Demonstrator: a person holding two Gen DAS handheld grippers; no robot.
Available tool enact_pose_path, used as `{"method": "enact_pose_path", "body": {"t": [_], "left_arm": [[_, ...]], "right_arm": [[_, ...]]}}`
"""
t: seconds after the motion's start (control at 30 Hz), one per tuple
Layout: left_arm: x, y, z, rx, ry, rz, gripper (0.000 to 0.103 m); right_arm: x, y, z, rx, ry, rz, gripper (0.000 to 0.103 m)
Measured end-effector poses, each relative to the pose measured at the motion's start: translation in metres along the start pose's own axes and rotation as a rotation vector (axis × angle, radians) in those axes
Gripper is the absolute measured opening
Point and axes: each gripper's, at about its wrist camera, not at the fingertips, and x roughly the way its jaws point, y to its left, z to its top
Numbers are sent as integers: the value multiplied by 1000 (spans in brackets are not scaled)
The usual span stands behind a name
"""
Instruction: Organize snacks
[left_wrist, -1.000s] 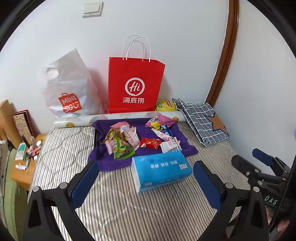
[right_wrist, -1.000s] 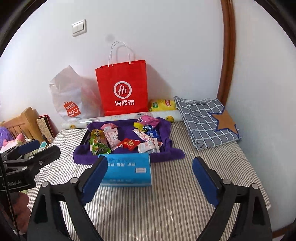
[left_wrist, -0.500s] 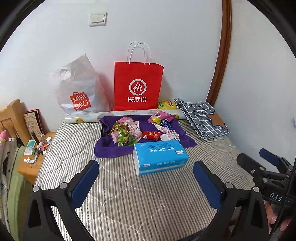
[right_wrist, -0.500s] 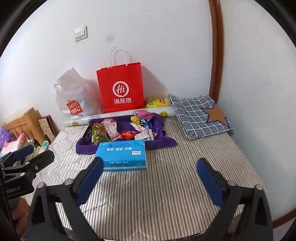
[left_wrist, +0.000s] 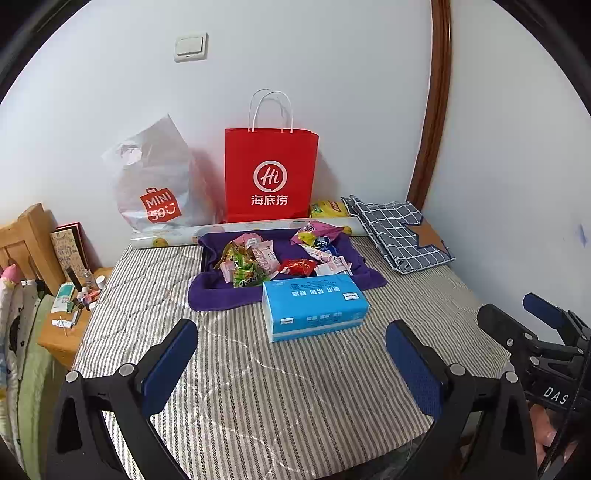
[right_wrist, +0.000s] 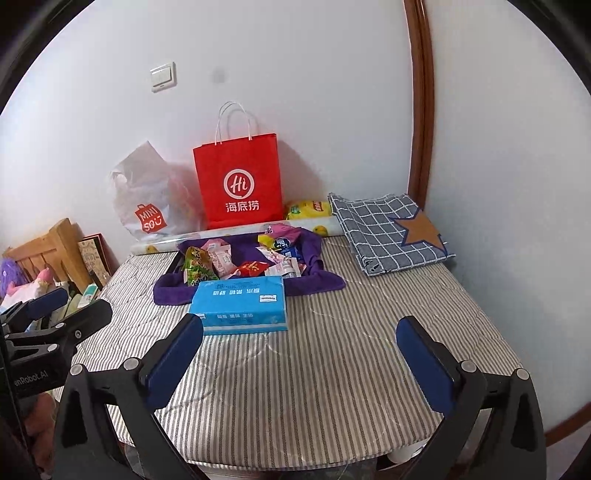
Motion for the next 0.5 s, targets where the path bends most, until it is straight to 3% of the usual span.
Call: {"method": "enact_pose_path", "body": {"t": [0.5], "left_arm": [[-4, 1, -1, -3, -7, -4, 103]], "right_arm": [[-3, 6, -1, -9, -2, -2, 103]]}}
